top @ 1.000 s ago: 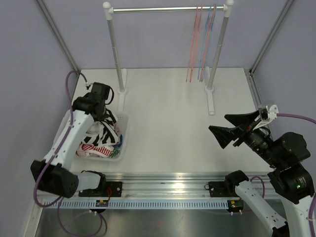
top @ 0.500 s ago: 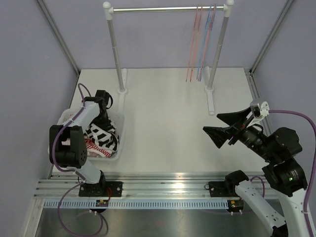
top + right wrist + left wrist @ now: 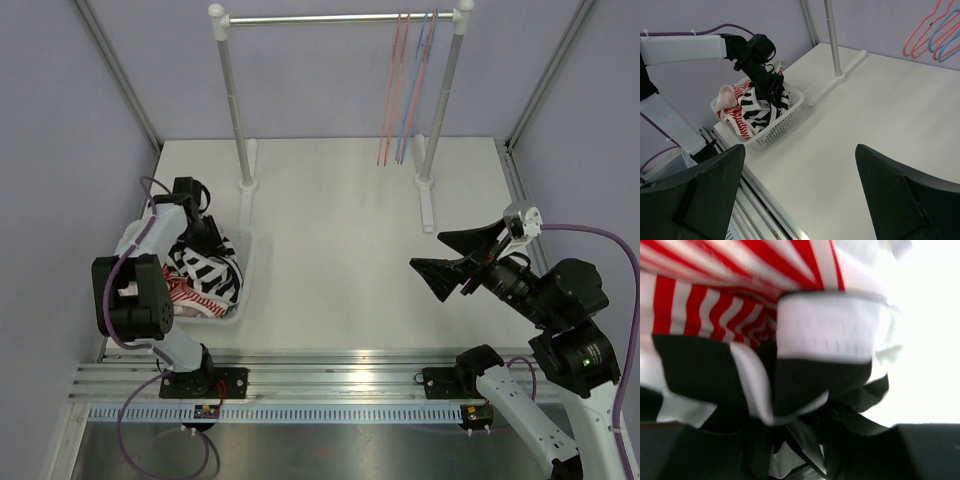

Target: Remove the tank top from the hanger

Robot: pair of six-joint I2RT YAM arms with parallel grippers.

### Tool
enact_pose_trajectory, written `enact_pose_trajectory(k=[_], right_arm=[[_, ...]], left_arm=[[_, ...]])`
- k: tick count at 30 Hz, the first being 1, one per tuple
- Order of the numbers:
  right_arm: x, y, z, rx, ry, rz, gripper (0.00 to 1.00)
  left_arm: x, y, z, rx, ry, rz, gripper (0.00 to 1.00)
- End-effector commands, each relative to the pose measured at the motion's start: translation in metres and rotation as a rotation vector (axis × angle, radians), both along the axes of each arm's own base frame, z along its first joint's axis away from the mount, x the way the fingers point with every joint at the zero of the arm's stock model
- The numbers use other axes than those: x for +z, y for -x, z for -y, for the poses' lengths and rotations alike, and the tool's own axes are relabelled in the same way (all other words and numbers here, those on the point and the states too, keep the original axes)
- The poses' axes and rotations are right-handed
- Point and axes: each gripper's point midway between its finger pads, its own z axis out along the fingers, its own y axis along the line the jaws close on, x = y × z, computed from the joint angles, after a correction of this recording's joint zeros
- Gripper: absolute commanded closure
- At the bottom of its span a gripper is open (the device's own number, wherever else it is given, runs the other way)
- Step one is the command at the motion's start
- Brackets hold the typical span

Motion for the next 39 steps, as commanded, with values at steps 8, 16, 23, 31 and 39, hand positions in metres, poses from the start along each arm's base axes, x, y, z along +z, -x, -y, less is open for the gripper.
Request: enact_pose_trajectory(k=[8,16,23,31,39], right_arm=[[0.006,0.003,-0.007,0.041,-0.053,-0.005,0.01],[0.006,0.005,0.000,0.007,-0.024,-0.009,0.00],[0.005,0.005,0.020,-0.104,0.019,-0.034,0.01],[-0.018,-0.016,0.052,-0.326,0.078,-0.158,0.00],[-0.031,-0.030,0.105,-0.625,0.194,-0.219,0.00]], left_arm=[[-0.003,-0.028,-0.011,0.086,0.126,0.054,0.52],[0.033,-0.051,-0.007,0.098,0.159,0.183,0.29],[0.094,-0.034,-0.018,0.109,0.068,0.358,0.01],[0.182,-0.005,-0.018,0.038,-0.002,0.580,0.01],[0.258,0.053,-0.016,-0.067,-0.205,0.858,0.01]])
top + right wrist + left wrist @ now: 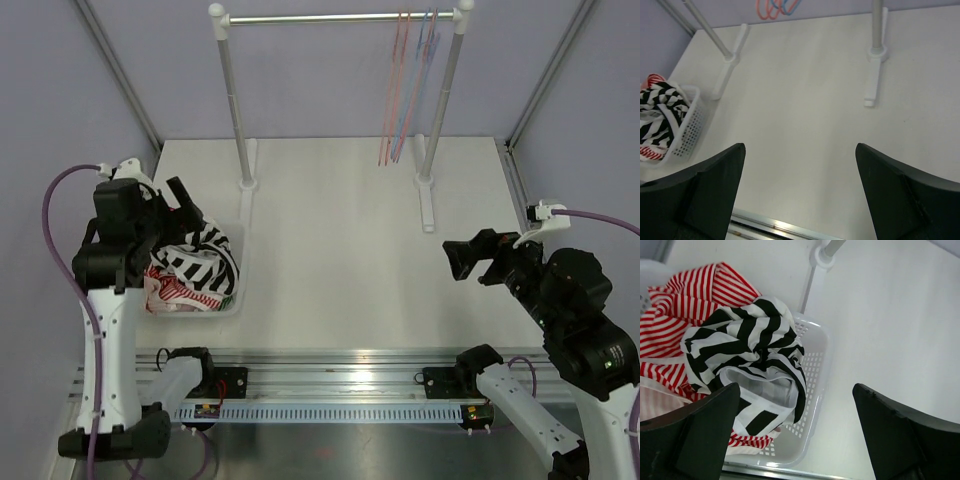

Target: Remove the tank top from the hanger

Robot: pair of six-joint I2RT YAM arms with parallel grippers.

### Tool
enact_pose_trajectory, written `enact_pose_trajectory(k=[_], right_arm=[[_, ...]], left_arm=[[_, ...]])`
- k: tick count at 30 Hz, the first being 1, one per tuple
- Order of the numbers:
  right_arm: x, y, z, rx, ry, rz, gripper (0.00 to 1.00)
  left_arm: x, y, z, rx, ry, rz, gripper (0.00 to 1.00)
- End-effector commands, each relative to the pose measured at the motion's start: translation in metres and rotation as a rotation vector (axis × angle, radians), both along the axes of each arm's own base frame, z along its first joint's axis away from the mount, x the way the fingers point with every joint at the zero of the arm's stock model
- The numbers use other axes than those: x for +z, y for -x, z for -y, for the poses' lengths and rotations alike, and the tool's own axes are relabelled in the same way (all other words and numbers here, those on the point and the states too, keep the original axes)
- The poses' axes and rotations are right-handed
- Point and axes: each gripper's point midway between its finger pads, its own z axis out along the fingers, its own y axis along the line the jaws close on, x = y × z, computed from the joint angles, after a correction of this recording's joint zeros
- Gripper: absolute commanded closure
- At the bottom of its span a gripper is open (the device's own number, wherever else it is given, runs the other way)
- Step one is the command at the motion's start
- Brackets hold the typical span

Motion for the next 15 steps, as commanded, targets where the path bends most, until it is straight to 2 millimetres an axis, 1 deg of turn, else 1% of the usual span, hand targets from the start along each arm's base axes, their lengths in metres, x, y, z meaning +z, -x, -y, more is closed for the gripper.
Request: enact_pose_trajectory(k=[1,2,3,4,5,6,7,8,10,11,12,15], right_arm=[[-0.004,-0.002,0.041,-0.190,0.118,-0.021,0.00],[-0.004,-0.001,0.047,-0.213,0.144,-0.027,0.01],[-0.006,-0.001,0.058,-0.268,0.171,-0.036,0.00],[-0.011,0.003,0.064,-0.289,0.197,-0.060,0.00],[-0.009,0.005,0.070,-0.312,0.204,-0.059,0.00],[-0.010,0.010,0.078,-0.341,0.225,-0.069,0.00],[-0.010,0.013,0.081,-0.352,0.230,-0.066,0.01],[-0.008,0.016,0.085,-0.363,0.236,-0.060,0.00],[-0.007,0.024,0.091,-0.376,0.241,-0.049,0.00],[-0.007,0.026,0.092,-0.377,0.242,-0.046,0.00],[-0.007,0.028,0.094,-0.382,0.241,-0.042,0.01],[-0.012,0.032,0.096,-0.384,0.250,-0.040,0.01]], left_arm=[[0.031,0.037,-0.003,-0.055,-0.163,0.167,0.01],[0.037,0.041,-0.003,-0.061,-0.175,0.211,0.01],[0.037,0.047,-0.003,-0.062,-0.184,0.226,0.01],[0.037,0.054,-0.004,-0.058,-0.203,0.238,0.01],[0.040,0.065,-0.005,-0.054,-0.211,0.262,0.01],[0.041,0.072,-0.010,-0.028,-0.229,0.270,0.01],[0.039,0.078,-0.011,-0.033,-0.241,0.271,0.01],[0.040,0.089,-0.011,-0.036,-0.248,0.301,0.01],[0.040,0.099,-0.010,-0.052,-0.257,0.327,0.01],[0.036,0.103,-0.010,-0.059,-0.258,0.331,0.01],[0.039,0.113,-0.009,-0.065,-0.251,0.367,0.01],[0.031,0.126,-0.008,-0.070,-0.240,0.393,0.01]])
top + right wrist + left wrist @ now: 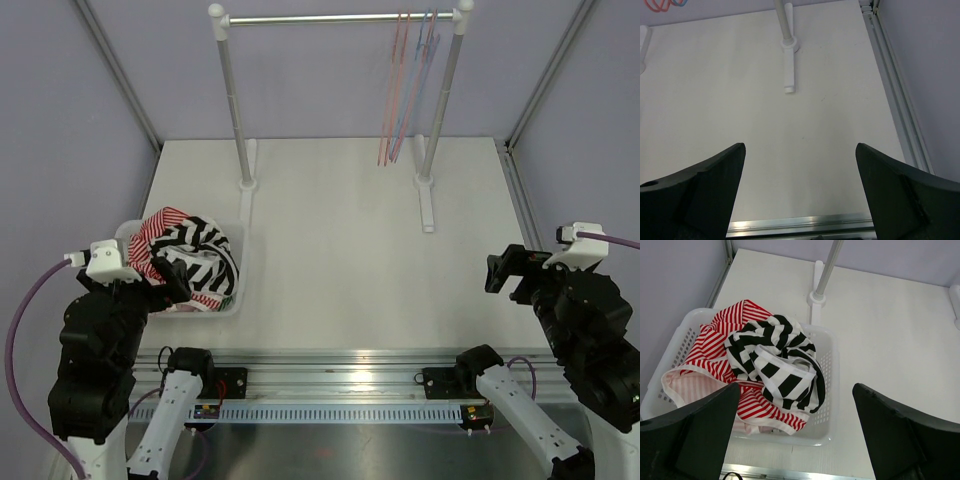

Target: Remove the tank top from the hanger

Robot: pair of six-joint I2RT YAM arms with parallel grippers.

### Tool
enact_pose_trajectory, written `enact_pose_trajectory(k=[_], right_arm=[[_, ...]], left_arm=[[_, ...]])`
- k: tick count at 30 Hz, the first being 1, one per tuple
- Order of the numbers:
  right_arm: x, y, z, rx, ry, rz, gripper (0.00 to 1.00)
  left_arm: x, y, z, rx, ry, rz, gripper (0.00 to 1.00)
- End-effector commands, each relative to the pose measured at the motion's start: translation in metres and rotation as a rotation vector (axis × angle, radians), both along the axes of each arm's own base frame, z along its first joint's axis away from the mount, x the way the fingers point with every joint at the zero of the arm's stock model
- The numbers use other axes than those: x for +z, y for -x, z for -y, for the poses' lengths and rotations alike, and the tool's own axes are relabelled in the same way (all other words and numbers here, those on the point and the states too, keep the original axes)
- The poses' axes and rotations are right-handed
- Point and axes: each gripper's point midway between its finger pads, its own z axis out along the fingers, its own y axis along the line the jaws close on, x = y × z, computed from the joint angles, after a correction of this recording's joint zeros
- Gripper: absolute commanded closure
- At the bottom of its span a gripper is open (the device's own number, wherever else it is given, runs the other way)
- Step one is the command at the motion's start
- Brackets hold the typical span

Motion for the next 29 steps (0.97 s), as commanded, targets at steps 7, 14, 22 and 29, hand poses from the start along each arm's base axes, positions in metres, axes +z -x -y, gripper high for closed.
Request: enact_pose_trajectory(k=[7,14,22,29], right_arm=[[-0.008,0.002,0.010,-0.046,0.027,0.005,0.00],[-0.016,-0.009,0.001,-0.018,0.024,-0.022,0.01],[-0.020,-0.016,-0.008,0.004,0.001,-0.024,0.00],[-0.023,-0.018,-0.012,0.020,-0.002,-0.029,0.00]], left_arm=[[-0.017,0.015,-0.003,-0.003,-0.017,0.020,0.01],[-0.015,0.008,-0.004,0.010,-0.013,0.024,0.01],[-0.019,-0.003,0.000,0.002,-0.002,0.009,0.01],[-0.025,-0.005,-0.003,0.018,-0.010,0.000,0.01]])
